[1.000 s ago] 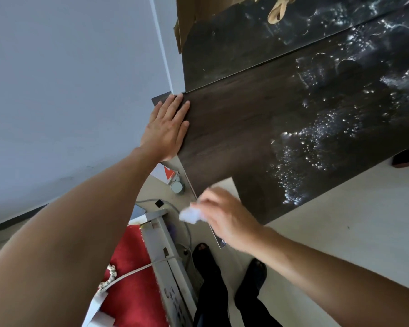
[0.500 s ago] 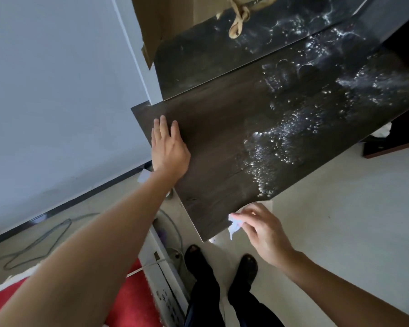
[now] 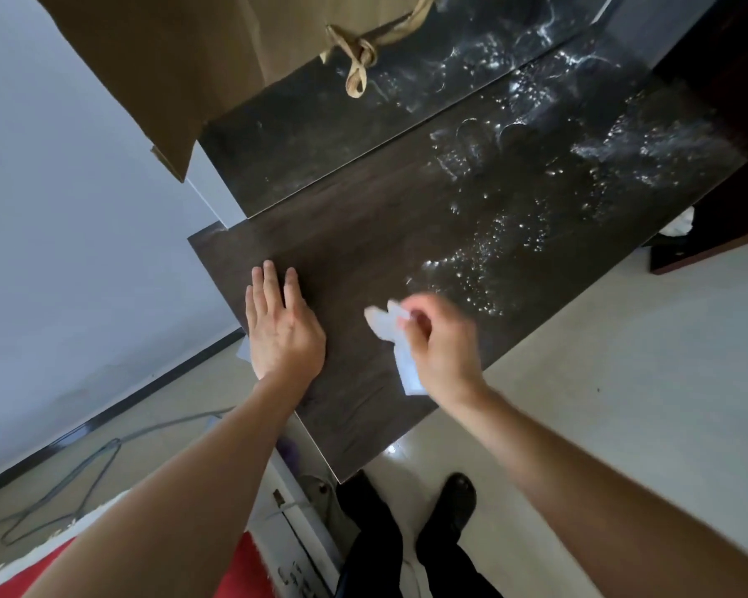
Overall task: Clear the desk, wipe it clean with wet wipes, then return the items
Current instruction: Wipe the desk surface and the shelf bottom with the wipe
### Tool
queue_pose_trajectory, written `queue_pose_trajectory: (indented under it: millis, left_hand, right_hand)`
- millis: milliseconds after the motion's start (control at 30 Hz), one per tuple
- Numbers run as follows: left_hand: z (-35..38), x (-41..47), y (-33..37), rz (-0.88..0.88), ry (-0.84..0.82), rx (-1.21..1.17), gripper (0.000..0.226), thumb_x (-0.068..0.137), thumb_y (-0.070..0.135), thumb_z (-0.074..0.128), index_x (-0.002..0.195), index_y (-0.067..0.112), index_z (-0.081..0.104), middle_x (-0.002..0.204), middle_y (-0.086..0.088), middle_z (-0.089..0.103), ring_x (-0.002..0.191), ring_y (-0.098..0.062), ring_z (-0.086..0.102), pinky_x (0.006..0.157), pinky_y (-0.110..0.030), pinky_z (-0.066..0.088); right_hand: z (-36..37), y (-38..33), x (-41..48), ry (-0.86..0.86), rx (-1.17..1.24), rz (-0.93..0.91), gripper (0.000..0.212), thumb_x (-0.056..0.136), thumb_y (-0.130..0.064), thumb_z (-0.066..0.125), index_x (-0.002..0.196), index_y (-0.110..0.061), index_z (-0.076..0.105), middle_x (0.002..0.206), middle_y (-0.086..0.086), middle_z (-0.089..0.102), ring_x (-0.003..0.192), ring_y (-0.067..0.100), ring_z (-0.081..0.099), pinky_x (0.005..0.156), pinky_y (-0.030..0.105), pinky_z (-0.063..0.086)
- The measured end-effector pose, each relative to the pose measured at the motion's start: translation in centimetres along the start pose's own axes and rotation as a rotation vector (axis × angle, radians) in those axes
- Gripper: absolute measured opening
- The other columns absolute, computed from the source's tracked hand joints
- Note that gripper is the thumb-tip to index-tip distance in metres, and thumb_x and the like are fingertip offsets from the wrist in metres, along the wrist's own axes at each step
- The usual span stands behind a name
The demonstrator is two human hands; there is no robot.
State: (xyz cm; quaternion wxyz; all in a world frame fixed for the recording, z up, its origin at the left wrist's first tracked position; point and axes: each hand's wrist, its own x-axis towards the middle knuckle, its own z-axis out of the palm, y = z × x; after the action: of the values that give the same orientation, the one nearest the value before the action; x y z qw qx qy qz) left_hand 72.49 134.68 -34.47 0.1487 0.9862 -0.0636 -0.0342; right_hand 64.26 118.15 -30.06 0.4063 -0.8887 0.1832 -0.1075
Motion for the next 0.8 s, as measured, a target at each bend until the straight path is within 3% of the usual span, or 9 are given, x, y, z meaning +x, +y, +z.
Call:
queue_pose_trajectory:
  millis: [133, 233, 300, 367, 467, 533, 600, 667, 800]
  left_hand:
    - [0.4, 0.1, -0.2, -0.013, 0.019, -0.011, 0.046, 0.099, 0.021, 0.029, 0.144, 0.011, 0.031, 0.157, -0.013, 0.016, 0.146, -0.029, 0.006, 0.12, -0.041, 0.006]
    - [0.6, 0.2, -0.3, -0.005, 0.043, -0.007, 0.046, 0.098, 0.019, 0.033, 0.142, 0.009, 0.035, 0.155, -0.016, 0.021, 0.145, -0.031, 0.011, 0.119, -0.043, 0.01]
    - [0.7, 0.2, -0.4, -0.001, 0.047, -0.011, 0.045, 0.097, 0.018, 0.033, 0.141, 0.008, 0.036, 0.154, -0.016, 0.022, 0.144, -0.032, 0.012, 0.119, -0.044, 0.011]
    - [0.6, 0.2, -0.4, 0.006, 0.051, -0.024, 0.045, 0.097, 0.017, 0.035, 0.14, 0.007, 0.037, 0.154, -0.018, 0.023, 0.144, -0.033, 0.014, 0.118, -0.046, 0.013]
    - [0.5, 0.2, -0.3, -0.001, 0.036, -0.03, 0.046, 0.097, 0.017, 0.035, 0.141, 0.007, 0.037, 0.154, -0.017, 0.022, 0.144, -0.033, 0.013, 0.118, -0.046, 0.013]
    - [0.4, 0.2, -0.3, -0.003, 0.041, -0.029, 0.046, 0.096, 0.017, 0.034, 0.141, 0.007, 0.037, 0.154, -0.018, 0.022, 0.144, -0.033, 0.013, 0.118, -0.046, 0.013]
    - [0.4, 0.1, -0.2, 0.006, 0.043, -0.03, 0.046, 0.096, 0.018, 0.034, 0.141, 0.007, 0.037, 0.154, -0.018, 0.023, 0.144, -0.033, 0.013, 0.118, -0.046, 0.014]
    - [0.4, 0.1, -0.3, 0.002, 0.042, -0.031, 0.046, 0.097, 0.018, 0.034, 0.141, 0.008, 0.037, 0.154, -0.017, 0.022, 0.144, -0.033, 0.013, 0.118, -0.045, 0.013]
    - [0.5, 0.1, -0.4, 0.016, 0.052, -0.031, 0.045, 0.095, 0.016, 0.035, 0.139, 0.006, 0.039, 0.153, -0.019, 0.025, 0.143, -0.035, 0.015, 0.118, -0.047, 0.014]
  right_hand:
    - [-0.2, 0.8, 13.2, 0.096, -0.195, -0.004, 0.007, 0.085, -0.011, 0.056, 0.091, -0.01, 0.059, 0.094, 0.008, 0.067, 0.088, 0.028, 0.061, 0.076, 0.033, 0.041]
    - [1.6, 2.7, 16.6, 0.009, -0.318, 0.078, 0.014, 0.085, -0.008, 0.054, 0.095, -0.008, 0.064, 0.105, 0.015, 0.061, 0.096, 0.033, 0.06, 0.083, 0.036, 0.044]
    - [3.2, 2.3, 14.1, -0.057, -0.29, 0.021, 0.014, 0.085, -0.006, 0.055, 0.09, -0.007, 0.068, 0.098, 0.017, 0.061, 0.091, 0.034, 0.059, 0.079, 0.038, 0.044]
    - [3.8, 1.8, 8.7, -0.196, -0.187, -0.185, 0.009, 0.083, -0.005, 0.058, 0.082, -0.007, 0.067, 0.085, 0.012, 0.062, 0.083, 0.029, 0.058, 0.072, 0.04, 0.046]
    - [1.1, 3.3, 3.5, -0.367, -0.13, -0.269, 0.015, 0.082, -0.005, 0.063, 0.096, -0.009, 0.064, 0.087, 0.0, 0.061, 0.082, 0.018, 0.057, 0.073, 0.032, 0.047]
    - [-0.4, 4.6, 6.2, -0.274, -0.178, -0.189, 0.023, 0.082, -0.01, 0.065, 0.105, -0.011, 0.061, 0.092, -0.001, 0.06, 0.084, 0.018, 0.058, 0.074, 0.029, 0.045]
    - [-0.3, 4.9, 10.0, -0.129, -0.237, -0.068, 0.019, 0.081, -0.013, 0.066, 0.1, -0.011, 0.063, 0.096, 0.004, 0.058, 0.086, 0.022, 0.059, 0.075, 0.027, 0.042]
    - [1.3, 3.6, 10.8, -0.097, -0.235, -0.066, 0.012, 0.081, -0.011, 0.064, 0.093, -0.011, 0.066, 0.095, 0.01, 0.056, 0.084, 0.026, 0.06, 0.077, 0.031, 0.045]
    - [1.4, 2.9, 0.6, -0.451, -0.104, -0.367, 0.01, 0.085, -0.007, 0.056, 0.077, -0.011, 0.061, 0.08, 0.005, 0.052, 0.075, 0.022, 0.051, 0.067, 0.042, 0.044]
